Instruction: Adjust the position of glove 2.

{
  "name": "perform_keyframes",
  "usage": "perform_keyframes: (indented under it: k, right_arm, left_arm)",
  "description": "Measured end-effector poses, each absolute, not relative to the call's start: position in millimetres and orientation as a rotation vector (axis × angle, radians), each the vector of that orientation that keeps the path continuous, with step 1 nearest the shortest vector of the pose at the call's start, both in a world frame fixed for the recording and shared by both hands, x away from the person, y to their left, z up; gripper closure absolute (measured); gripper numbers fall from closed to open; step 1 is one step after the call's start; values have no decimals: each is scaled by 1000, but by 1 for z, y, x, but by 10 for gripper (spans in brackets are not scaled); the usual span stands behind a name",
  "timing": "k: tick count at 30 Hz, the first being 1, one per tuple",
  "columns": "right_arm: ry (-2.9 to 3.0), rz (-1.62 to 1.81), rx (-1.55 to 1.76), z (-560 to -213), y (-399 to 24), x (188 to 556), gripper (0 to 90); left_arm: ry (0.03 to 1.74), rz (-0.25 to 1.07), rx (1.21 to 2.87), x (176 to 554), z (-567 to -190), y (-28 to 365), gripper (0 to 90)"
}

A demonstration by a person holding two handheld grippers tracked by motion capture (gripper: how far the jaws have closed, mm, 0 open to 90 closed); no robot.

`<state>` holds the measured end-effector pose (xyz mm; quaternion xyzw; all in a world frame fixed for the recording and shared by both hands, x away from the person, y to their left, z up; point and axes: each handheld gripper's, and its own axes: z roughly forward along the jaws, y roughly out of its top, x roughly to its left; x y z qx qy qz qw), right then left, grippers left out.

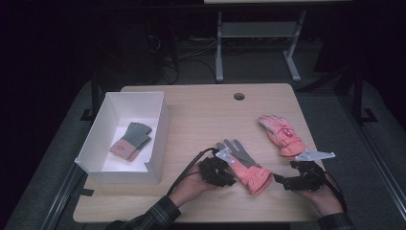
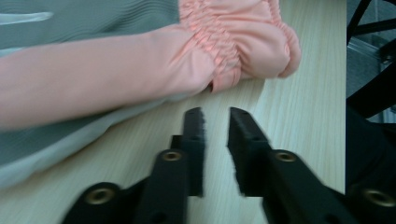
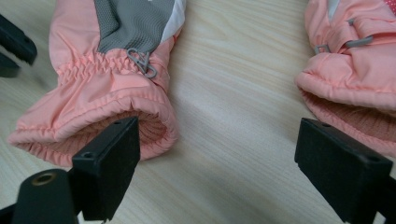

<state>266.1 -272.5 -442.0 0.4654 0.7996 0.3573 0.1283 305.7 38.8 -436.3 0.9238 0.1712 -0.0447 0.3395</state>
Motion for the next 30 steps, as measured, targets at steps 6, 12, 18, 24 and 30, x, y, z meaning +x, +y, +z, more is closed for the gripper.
perform_keyframes:
  k: [6, 12, 18, 24, 30]
  right_arm:
    - [2327, 1066, 1360, -437, -273, 270, 171]
    - [2328, 1082, 1357, -429, -274, 280, 236]
    - [2329, 1090, 1358, -418, -277, 302, 315]
    - [2347, 1126, 1371, -417, -285, 328, 352]
    - [2322, 1129, 1362, -416, -296, 354, 403]
  left_arm:
    - [467, -26, 2392, 301, -436, 64, 499]
    - [498, 9, 2333, 298, -434, 84, 341]
    - [529, 40, 2329, 295, -437, 98, 218]
    - [553, 48, 2349, 297, -441, 109, 163]
    - [565, 53, 2347, 302, -442, 112, 163]
